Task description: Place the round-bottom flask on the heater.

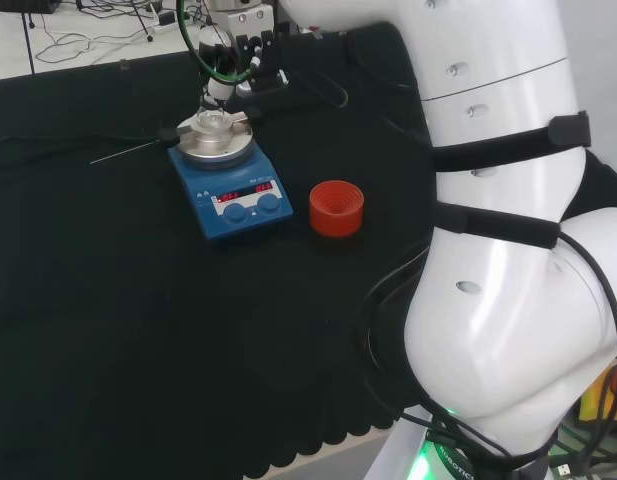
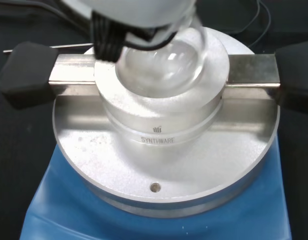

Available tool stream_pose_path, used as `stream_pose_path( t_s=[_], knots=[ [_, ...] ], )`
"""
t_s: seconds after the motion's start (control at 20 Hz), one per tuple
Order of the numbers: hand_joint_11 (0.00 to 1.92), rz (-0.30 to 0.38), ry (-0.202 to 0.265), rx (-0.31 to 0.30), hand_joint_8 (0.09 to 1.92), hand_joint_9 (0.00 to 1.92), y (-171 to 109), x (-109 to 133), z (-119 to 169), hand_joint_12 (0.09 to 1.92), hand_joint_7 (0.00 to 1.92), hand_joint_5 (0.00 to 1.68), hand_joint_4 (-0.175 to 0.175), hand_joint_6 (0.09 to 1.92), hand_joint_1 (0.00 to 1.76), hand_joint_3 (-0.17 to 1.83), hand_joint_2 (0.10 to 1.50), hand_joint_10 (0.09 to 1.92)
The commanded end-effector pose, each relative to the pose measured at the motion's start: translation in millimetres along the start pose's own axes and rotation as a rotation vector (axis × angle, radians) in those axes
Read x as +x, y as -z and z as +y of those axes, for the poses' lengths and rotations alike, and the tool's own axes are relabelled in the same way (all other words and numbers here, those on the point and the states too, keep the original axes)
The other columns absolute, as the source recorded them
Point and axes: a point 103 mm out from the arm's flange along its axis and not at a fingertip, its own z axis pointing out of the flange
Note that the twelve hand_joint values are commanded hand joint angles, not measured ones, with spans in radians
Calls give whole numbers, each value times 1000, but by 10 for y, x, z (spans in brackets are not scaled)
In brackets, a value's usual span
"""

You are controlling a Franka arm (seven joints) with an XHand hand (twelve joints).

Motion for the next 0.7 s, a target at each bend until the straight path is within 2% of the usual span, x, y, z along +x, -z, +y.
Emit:
stream_pose_path(
  t_s=[0.05,0.4,0.7],
  knots=[
    [248,-12,-4,-4,762,499,14,32,-29,1384,234,785,-52,847,1041,665,576,701],
    [201,-9,-15,-30,753,462,90,28,-167,1389,188,686,-56,836,1037,674,550,704],
    [191,-3,-40,-73,752,456,290,-8,-465,1394,184,660,-58,828,1027,675,547,708]
  ],
)
